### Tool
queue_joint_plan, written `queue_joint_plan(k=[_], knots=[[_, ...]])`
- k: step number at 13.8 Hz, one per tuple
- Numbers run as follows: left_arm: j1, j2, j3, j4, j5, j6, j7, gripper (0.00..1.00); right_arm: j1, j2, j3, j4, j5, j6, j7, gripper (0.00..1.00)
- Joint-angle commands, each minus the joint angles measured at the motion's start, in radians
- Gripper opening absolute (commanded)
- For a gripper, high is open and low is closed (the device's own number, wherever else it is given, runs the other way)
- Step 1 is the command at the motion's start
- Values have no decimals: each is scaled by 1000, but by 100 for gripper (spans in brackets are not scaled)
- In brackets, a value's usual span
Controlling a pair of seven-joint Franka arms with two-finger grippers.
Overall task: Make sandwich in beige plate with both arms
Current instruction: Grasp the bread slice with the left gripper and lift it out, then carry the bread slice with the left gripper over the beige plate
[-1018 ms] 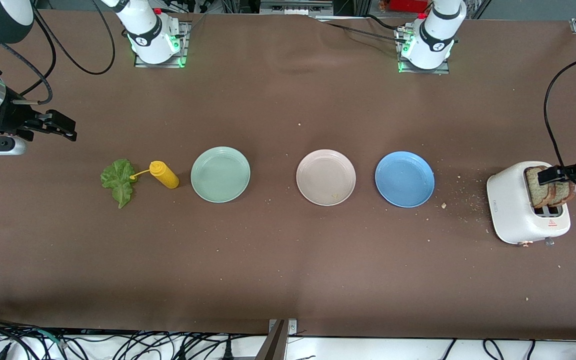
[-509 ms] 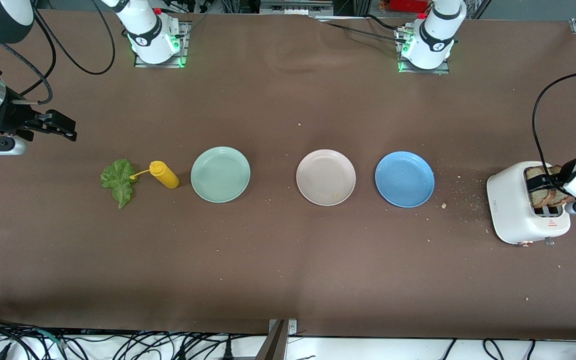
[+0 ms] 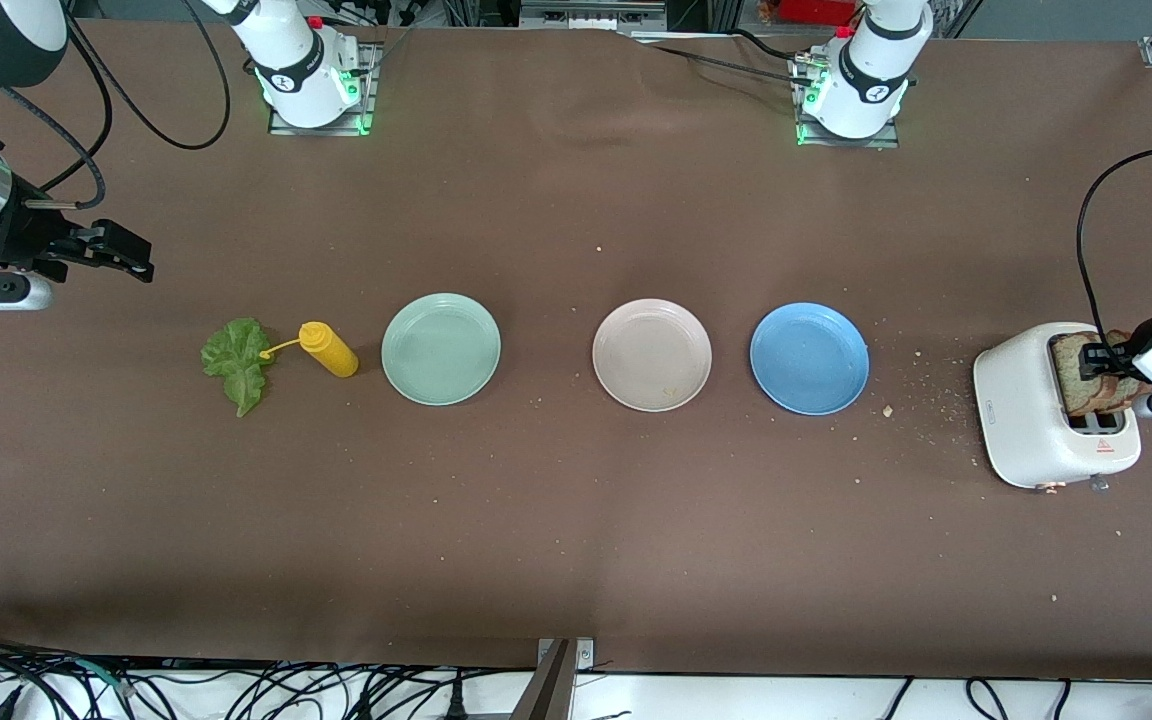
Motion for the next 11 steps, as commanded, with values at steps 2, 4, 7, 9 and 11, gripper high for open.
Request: queue_joint_plan(k=[2,4,7,9,11], knots=[[5,-21,-19,5,22,-32,4,0,6,-5,-2,-5,-8,8,3,100],[3,-36,-20,14,22,-67,7,0,6,-5,-2,-5,-8,8,3,100],[0,-74,-23,86,22,-209,14,0,6,-5,-2,-5,-8,8,3,100],[0,-90,-49,137,20,-304,2,0,6,-7,-2,-2,-5,5,3,100],[0,-108,-88,176,20,-378,2,0,6,-7,-2,-2,-3,5,3,100]])
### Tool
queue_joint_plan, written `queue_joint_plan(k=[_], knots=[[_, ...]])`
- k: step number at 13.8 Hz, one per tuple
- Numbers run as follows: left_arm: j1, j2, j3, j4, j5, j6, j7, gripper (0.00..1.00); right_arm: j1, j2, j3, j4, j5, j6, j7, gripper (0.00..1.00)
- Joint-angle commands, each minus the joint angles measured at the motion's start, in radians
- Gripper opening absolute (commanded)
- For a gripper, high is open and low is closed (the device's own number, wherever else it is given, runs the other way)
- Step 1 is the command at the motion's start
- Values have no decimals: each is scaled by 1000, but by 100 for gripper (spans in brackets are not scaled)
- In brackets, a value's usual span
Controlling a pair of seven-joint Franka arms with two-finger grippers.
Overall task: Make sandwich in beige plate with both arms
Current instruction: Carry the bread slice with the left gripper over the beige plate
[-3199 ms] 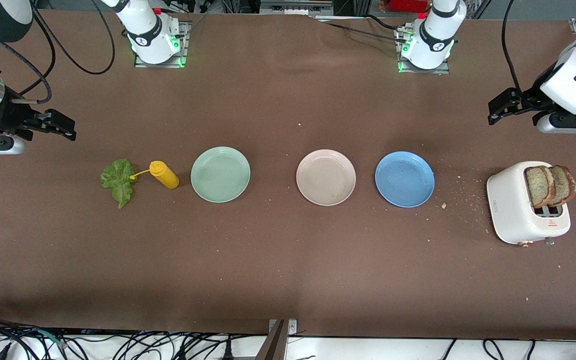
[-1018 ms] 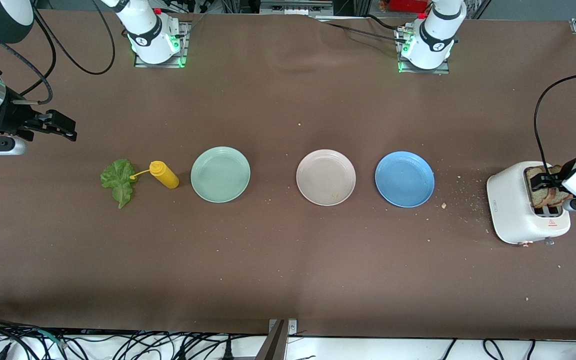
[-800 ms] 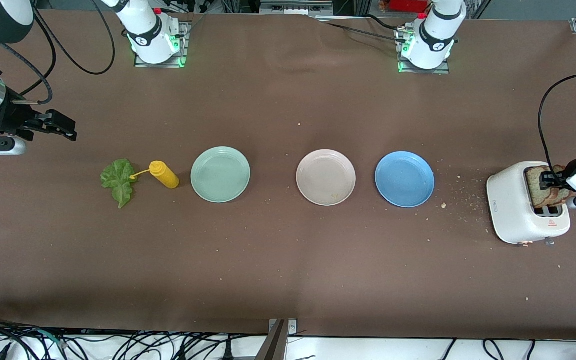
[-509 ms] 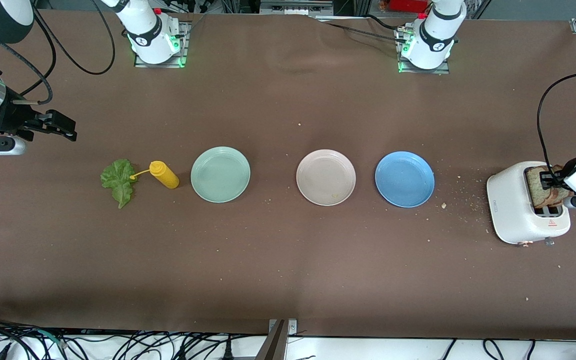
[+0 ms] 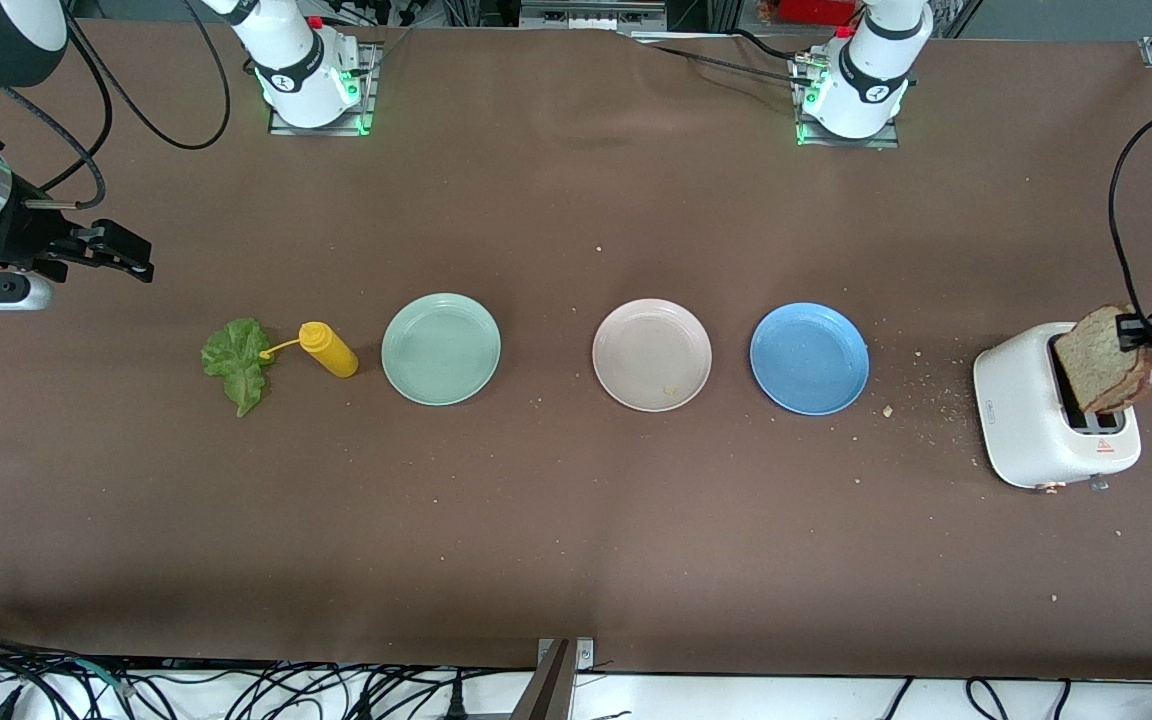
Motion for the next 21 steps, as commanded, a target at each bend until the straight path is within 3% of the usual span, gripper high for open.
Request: queue_joint_plan(k=[1,3,9,13,15,16,21], knots=[[2,-24,-58,68,20,-123,2,0,6,-7,-2,-1,-3,5,3,100],[2,-24,-108,105,17,-200,2,0,6,-7,-2,-2,-3,3,3,100],[-6,-11,-296,102,-148,-228,-2,0,6,-7,-2,-2,-5,5,3,100],[-102,81,-308,95,-346,-234,-10,0,6,-7,-2,-4,-3,5,3,100],[-177,130,-307,88,-493,-231,-120,0,6,-5,-2,-5,-3,6,3,100],[-222,156,-307,99,-512,-219,-192,0,6,-5,-2,-5,-5,6,2,100],[-277,297,-308,104,-742,-31,-228,0,3,7,-4,-5,17,9,-84,100]])
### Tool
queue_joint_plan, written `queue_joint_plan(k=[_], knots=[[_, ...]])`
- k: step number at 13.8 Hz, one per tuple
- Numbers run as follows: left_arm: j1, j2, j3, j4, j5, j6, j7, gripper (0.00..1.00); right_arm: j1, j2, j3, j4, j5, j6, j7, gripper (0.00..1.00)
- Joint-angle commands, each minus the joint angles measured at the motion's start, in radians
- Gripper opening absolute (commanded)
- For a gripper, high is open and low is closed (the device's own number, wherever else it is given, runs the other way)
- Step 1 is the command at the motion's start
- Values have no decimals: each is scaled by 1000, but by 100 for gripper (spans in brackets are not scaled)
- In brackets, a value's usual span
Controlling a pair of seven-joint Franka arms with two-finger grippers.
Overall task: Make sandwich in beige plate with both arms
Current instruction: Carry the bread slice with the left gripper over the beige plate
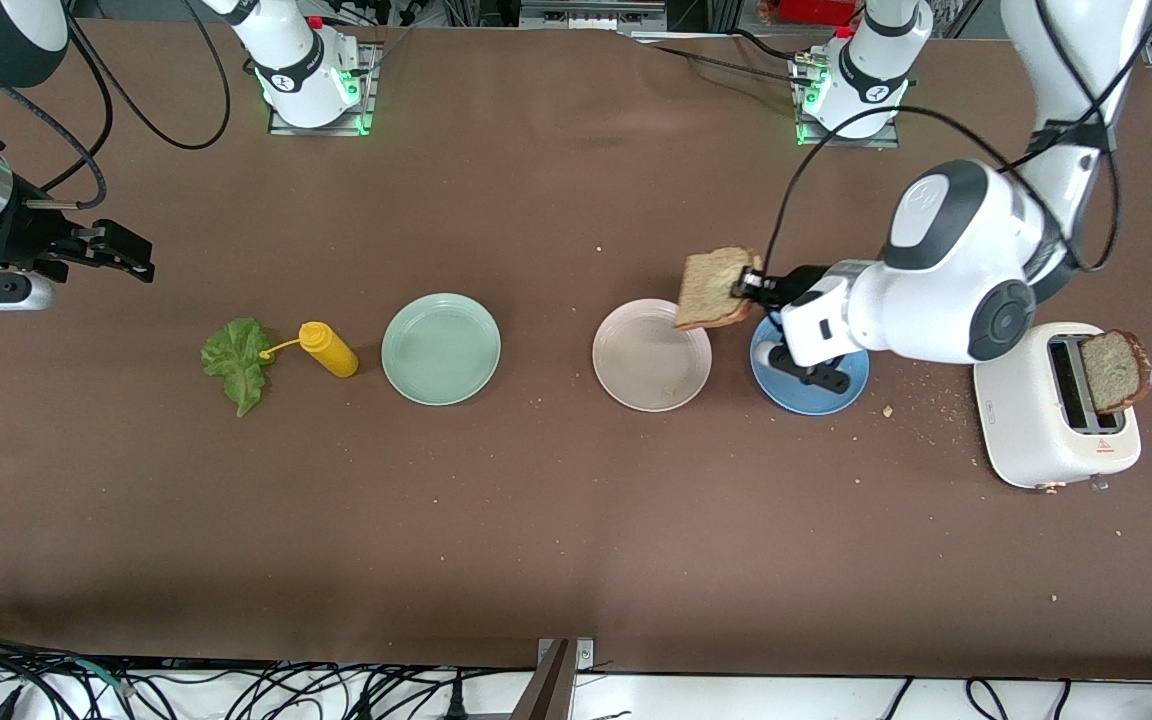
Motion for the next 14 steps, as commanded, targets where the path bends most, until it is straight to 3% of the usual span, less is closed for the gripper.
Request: queue_joint_plan(k=[1,3,11,14], knots=[[-6,95,5,35,-158,19,1,0,1,14,-7,-4,41,12,-126,100],[-23,133,6,36,-261,90,14,0,-22,24,-18,-4,127,17,-261,100],[-34,222,11,1,-263,149,285,0,-129,139,-21,-6,380,12,-897,100],[-37,248,62,1,-263,154,492,0,-189,220,-21,-7,475,-25,-1227,100]])
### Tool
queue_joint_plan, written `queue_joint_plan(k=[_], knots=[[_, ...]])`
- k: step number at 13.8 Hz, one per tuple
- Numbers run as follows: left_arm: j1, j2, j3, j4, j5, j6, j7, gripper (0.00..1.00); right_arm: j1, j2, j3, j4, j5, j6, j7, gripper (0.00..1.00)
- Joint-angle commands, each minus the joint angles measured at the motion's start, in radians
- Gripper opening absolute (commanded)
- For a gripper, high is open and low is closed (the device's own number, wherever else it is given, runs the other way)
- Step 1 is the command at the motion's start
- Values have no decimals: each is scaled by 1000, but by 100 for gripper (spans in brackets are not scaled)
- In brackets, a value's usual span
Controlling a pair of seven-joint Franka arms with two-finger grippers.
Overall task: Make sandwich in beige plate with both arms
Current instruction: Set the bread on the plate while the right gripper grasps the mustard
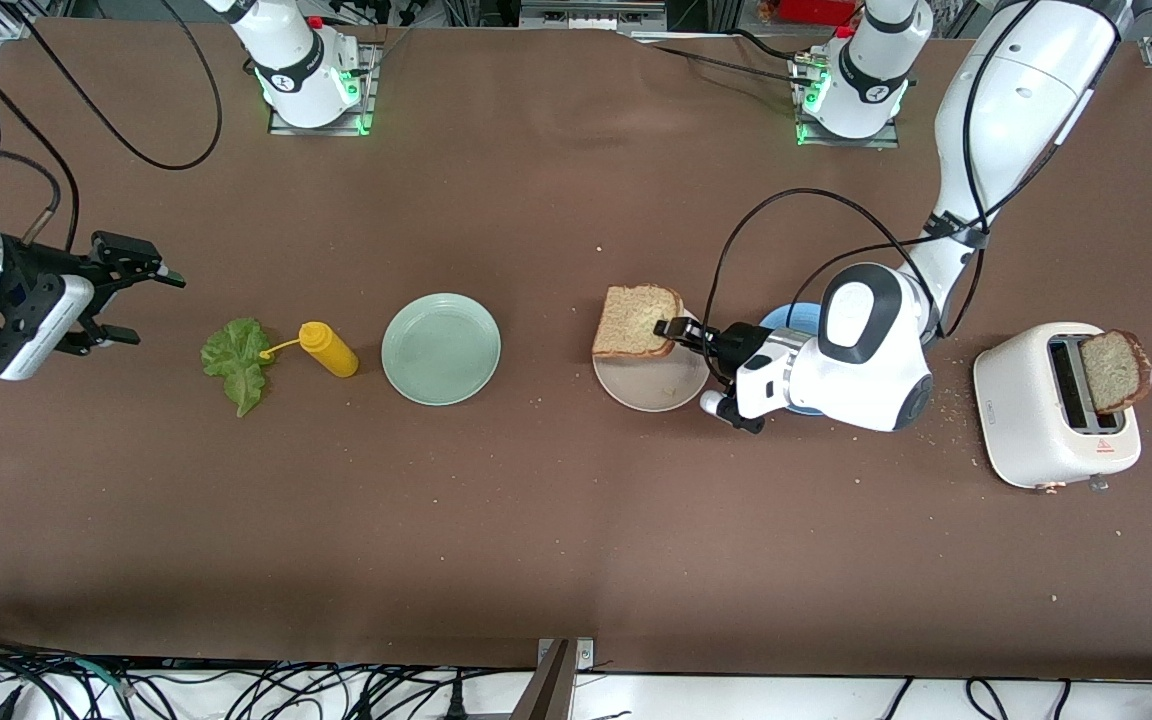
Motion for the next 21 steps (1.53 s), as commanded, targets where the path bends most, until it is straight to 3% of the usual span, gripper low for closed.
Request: queue_joint_plan(k=[1,3,7,8,9,12,15,21], knots=[[2,33,37,-3,-23,8,216,0,-66,70,5,4,101,-46,-264,100],[5,58,46,-26,-25,57,362,0,-118,146,5,5,223,-86,-448,100],[-7,73,46,-65,-26,135,382,0,-162,343,5,12,405,-158,-847,100],[-7,81,46,-63,-26,137,382,24,-169,373,5,16,409,-159,-903,100],[-2,79,46,-63,-26,139,385,99,-176,409,5,34,408,-159,-957,100],[2,61,50,-59,-1,137,387,100,-186,518,5,47,466,-159,-1141,100],[5,32,46,-39,154,135,373,100,-187,634,8,159,471,-242,-1270,99],[-1,-34,46,-31,285,125,321,100,-186,647,13,115,511,-264,-1367,99]])
